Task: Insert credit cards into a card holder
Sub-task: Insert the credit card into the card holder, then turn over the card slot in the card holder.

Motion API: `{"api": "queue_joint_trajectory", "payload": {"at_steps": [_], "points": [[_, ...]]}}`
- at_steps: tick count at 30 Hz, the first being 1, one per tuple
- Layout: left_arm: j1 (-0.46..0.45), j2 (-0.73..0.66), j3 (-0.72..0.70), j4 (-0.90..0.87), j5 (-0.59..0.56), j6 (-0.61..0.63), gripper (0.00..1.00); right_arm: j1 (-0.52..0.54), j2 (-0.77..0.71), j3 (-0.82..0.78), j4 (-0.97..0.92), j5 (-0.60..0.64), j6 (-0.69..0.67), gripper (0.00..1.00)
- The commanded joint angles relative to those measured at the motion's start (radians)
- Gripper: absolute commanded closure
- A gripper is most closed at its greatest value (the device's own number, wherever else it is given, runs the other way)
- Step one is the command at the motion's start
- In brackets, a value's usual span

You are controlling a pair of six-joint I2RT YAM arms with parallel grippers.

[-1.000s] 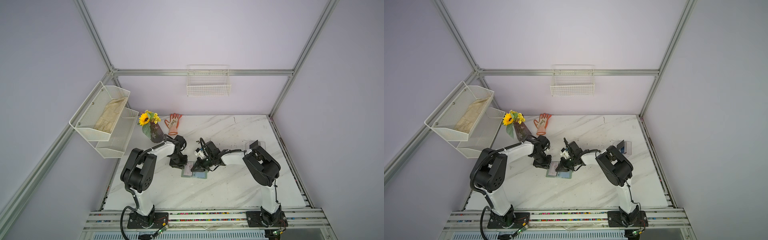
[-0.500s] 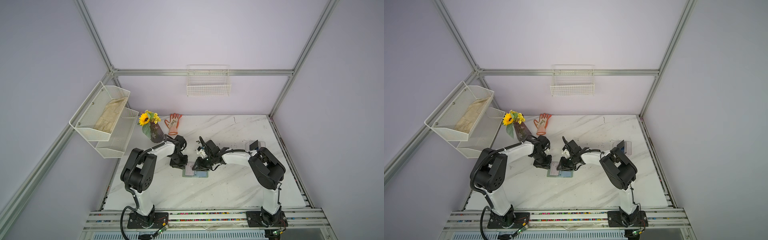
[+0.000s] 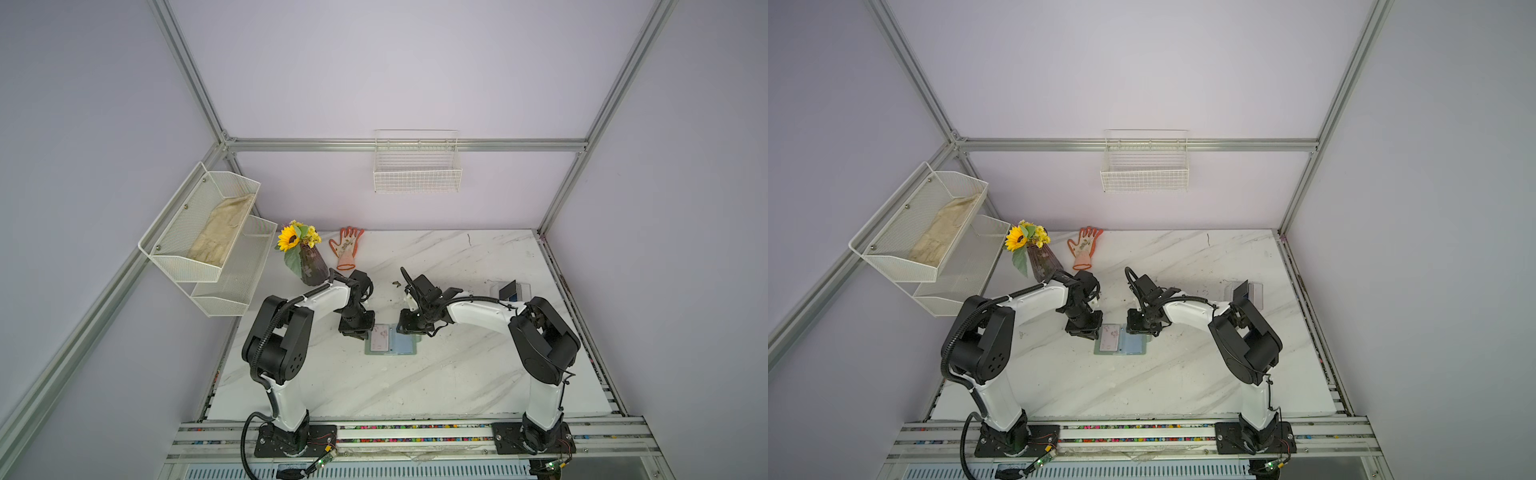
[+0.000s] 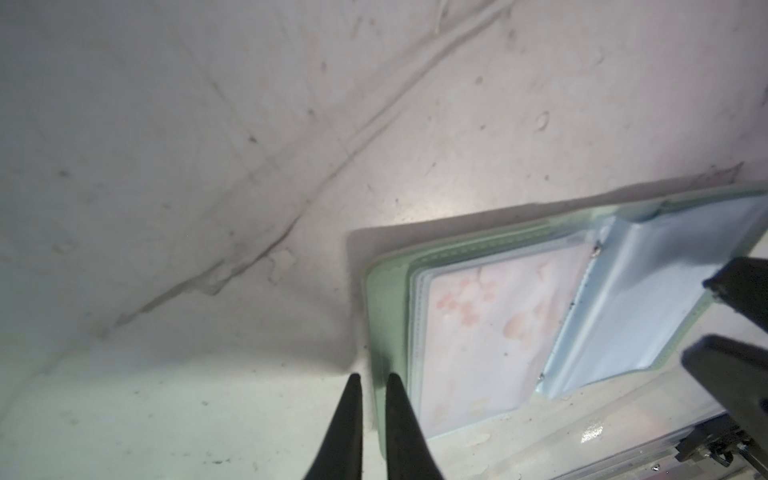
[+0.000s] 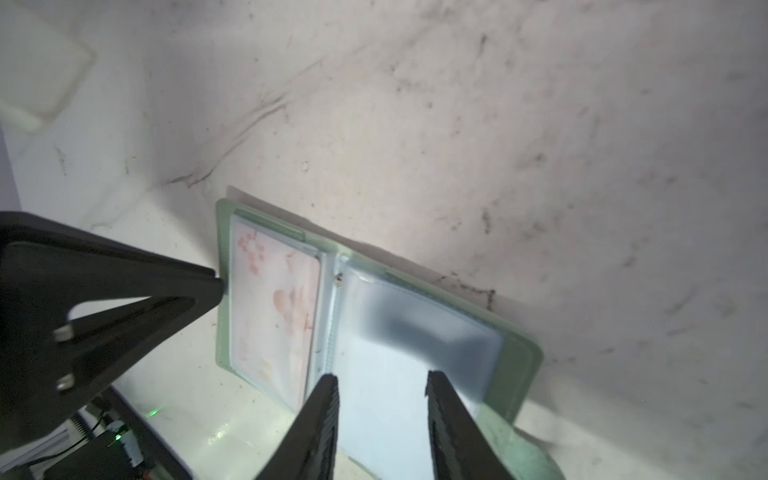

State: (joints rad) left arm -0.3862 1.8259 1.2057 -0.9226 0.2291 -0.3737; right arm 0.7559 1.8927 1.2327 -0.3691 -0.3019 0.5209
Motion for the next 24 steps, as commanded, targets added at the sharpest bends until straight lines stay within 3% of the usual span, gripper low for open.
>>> {"api": "queue_joint_trajectory", "payload": {"at_steps": [1, 13, 24], "points": [[0.012, -0.061, 0.091, -0.029, 0.008, 0.019, 0.86, 0.005, -0.028, -0.006, -0.038, 0.089, -0.015, 0.61], [0.014, -0.009, -0.022, 0.04, 0.014, -0.015, 0.87, 0.045, 0.029, -0.014, 0.027, 0.077, 0.01, 0.61], [0.013, 0.001, -0.042, 0.057, 0.011, -0.014, 0.87, 0.088, 0.084, 0.007, 0.06, 0.029, 0.035, 0.61]]}}
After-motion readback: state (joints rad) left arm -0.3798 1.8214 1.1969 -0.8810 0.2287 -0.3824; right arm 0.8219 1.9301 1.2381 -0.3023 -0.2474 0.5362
